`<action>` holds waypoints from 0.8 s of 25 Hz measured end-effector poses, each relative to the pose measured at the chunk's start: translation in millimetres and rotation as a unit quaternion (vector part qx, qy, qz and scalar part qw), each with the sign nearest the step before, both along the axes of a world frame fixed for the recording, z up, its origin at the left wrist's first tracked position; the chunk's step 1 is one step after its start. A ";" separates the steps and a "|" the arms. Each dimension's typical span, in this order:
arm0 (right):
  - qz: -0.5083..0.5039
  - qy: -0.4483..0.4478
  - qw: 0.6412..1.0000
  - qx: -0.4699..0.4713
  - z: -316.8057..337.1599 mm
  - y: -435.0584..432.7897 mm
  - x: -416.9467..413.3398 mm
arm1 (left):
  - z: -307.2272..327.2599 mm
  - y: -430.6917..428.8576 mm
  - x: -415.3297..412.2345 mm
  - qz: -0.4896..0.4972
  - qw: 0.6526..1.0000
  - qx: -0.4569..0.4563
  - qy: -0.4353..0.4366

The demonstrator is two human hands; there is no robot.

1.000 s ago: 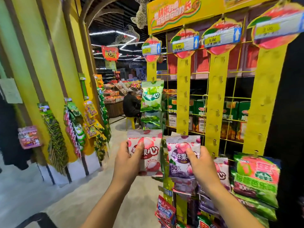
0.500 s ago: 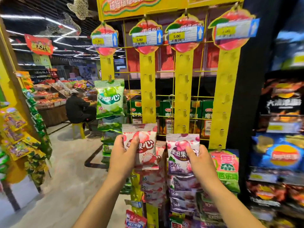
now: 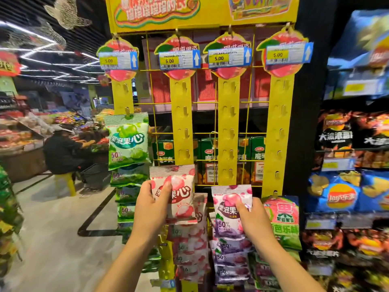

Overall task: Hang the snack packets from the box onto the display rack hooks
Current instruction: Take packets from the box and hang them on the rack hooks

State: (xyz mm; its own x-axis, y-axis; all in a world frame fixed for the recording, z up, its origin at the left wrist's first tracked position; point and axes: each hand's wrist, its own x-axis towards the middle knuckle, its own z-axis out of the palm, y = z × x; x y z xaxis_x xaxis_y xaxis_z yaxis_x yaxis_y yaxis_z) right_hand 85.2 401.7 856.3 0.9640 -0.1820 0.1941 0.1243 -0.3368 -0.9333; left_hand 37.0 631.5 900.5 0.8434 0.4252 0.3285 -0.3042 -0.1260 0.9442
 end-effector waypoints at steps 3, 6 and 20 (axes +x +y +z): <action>-0.012 -0.004 1.000 -0.003 -8.2 1.5 -2.3 | -3.6 4.4 3.7 -0.008 1.000 0.005 -0.006; -0.017 0.011 1.000 -0.014 -17.8 2.4 -4.2 | -6.9 4.7 6.4 -0.020 1.000 0.010 -0.013; -0.041 0.057 0.901 -0.429 9.2 -4.4 -29.6 | -30.1 2.9 15.6 -0.029 0.999 0.026 0.025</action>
State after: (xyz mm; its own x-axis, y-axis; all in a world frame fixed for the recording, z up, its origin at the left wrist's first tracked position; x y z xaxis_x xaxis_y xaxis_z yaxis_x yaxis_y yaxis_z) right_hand 55.6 397.4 865.4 0.9766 -0.0837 0.1980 -0.0138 -0.9436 -0.3308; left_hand 52.6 634.4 870.4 0.8822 0.3589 0.3048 -0.2642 -0.1586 0.9514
